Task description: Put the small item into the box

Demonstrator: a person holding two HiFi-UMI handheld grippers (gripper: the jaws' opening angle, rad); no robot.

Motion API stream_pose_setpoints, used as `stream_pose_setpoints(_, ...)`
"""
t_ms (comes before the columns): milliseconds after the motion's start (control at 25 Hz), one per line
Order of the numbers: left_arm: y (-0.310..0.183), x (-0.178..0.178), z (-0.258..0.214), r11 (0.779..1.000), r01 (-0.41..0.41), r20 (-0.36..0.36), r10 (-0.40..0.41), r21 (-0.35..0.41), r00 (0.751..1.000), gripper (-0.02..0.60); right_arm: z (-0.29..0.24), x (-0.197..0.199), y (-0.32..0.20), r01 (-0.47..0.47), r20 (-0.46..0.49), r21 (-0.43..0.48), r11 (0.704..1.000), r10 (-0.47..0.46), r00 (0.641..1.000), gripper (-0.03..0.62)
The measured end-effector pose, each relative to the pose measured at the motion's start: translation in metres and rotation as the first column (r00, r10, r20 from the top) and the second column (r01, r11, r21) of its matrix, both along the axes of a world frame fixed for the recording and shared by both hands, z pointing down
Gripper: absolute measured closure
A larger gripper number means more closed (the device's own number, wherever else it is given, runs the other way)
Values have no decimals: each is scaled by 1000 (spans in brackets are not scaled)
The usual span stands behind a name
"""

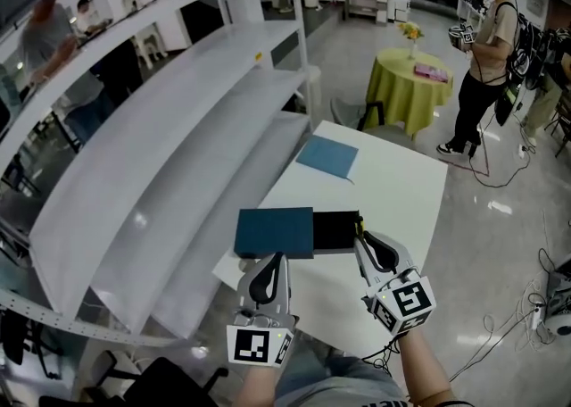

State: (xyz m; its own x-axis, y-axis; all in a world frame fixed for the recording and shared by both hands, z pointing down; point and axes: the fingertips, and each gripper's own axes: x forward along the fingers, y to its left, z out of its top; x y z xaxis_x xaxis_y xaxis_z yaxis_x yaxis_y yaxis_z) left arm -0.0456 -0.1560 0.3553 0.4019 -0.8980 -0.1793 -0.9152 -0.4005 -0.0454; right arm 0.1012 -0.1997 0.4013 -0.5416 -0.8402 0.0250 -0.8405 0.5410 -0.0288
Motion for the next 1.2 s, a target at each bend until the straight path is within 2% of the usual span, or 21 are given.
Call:
stream_pose_setpoints(360, -23, -4, 6, 996, -86, 0, 86, -20, 996, 563, 46, -6, -31, -44, -43, -160, 986, 38, 998, 539)
stream_pose_setpoints(680, -33, -10, 11, 991, -130, 1, 130, -33, 992, 563, 88, -6, -46, -83, -60, -295, 952, 68, 996, 539)
stream_pose_setpoints(1200, -44, -26, 22, 987, -147, 14, 148, -58, 989, 563, 151, -16, -84, -96, -214, -444, 891, -1, 977, 539)
